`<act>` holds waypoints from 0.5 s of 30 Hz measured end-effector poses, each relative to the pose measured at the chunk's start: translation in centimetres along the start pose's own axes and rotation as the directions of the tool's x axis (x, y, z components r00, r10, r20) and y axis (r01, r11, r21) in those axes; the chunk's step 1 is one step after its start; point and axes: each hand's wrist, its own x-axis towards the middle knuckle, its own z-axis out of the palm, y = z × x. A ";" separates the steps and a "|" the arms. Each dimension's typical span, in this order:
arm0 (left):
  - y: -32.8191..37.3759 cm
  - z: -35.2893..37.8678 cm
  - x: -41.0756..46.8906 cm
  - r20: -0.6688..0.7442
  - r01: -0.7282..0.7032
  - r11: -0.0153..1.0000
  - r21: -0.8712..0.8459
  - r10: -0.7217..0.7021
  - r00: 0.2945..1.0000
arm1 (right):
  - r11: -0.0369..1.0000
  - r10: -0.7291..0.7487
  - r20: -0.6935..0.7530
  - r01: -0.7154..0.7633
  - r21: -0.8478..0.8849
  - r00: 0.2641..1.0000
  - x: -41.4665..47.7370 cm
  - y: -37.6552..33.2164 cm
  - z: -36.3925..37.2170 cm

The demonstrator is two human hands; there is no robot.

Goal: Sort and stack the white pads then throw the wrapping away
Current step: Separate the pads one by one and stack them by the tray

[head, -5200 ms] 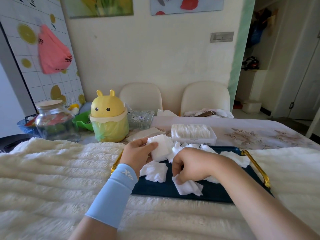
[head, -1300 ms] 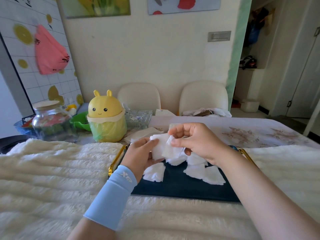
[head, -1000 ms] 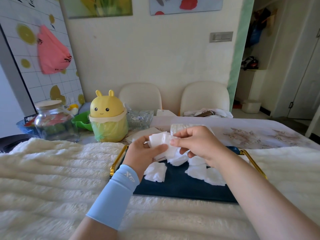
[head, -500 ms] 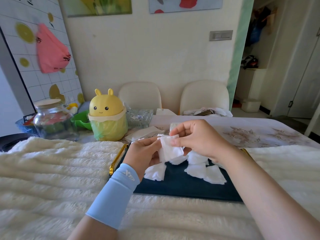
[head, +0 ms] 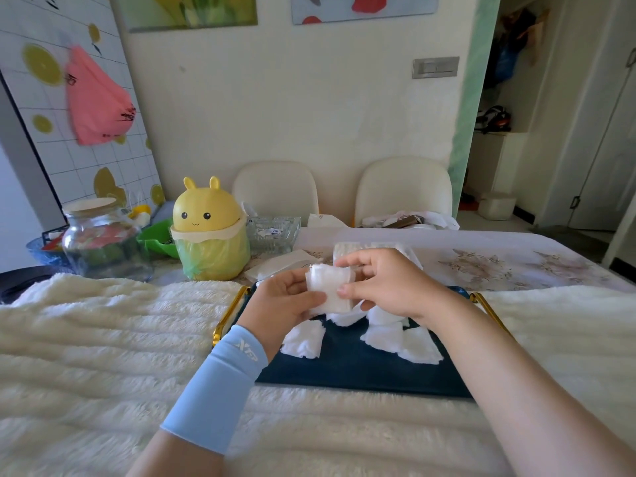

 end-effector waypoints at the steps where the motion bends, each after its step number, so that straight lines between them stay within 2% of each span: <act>1: -0.1 0.0 0.2 0.001 0.008 1.000 -0.021 -0.008 1.000 | 1.000 0.004 0.002 -0.004 0.019 1.000 -0.1 0.0 0.0; 4: -0.2 0.1 0.6 0.013 0.037 0.999 -0.032 -0.036 0.999 | 1.000 0.000 0.018 0.000 0.009 1.000 -0.1 0.0 0.1; 7: 0.6 0.3 1.4 0.021 -0.011 0.995 0.101 0.009 1.000 | 0.999 0.027 0.089 -0.028 0.015 0.996 0.1 -0.3 -0.4; 10: 2.3 0.6 3.0 0.026 -0.082 0.961 0.266 0.078 0.997 | 0.995 0.060 0.068 -0.066 0.080 0.996 1.5 -1.0 -1.6; 13: 4.5 1.0 5.3 0.040 -0.081 0.953 0.291 0.073 0.997 | 0.976 0.107 0.096 -0.123 0.182 0.990 3.2 -1.8 -3.5; 15: 5.7 1.6 7.0 0.062 -0.085 0.936 0.341 0.068 0.996 | 0.971 0.132 0.146 -0.158 0.179 0.980 4.6 -2.2 -5.0</act>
